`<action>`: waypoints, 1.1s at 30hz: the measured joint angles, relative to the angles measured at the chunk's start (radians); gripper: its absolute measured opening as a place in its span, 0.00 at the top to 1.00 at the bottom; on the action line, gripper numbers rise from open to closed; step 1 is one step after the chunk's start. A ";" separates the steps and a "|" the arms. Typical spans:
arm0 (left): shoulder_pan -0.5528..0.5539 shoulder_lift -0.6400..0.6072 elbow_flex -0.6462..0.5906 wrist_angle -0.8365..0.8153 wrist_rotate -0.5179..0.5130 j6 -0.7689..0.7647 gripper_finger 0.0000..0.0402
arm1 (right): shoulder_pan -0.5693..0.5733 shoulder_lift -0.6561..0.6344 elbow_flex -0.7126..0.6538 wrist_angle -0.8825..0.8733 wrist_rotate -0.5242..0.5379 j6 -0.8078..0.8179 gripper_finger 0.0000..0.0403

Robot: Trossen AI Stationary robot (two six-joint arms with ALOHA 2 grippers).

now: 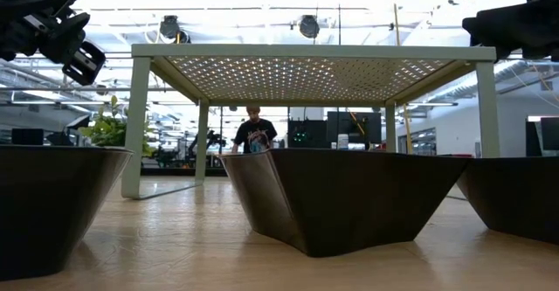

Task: Pick & Place Mini shaped plates
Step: Put the square plate on the shelf

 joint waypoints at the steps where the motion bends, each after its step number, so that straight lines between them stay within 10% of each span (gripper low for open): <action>1: 0.000 0.000 0.000 0.000 0.000 0.000 0.68 | 0.000 0.000 0.000 0.000 0.000 -0.001 0.81; 19: 0.000 0.000 0.000 0.130 -0.205 0.106 0.68 | 0.000 0.000 -0.002 0.000 0.000 0.001 0.81; 24: 0.008 0.038 0.003 0.105 -0.470 0.001 0.68 | 0.000 0.000 -0.002 0.000 -0.001 0.001 0.81; 33: 0.093 0.302 0.265 -0.658 -0.607 -0.544 0.56 | 0.000 0.000 -0.002 -0.001 -0.001 0.001 0.81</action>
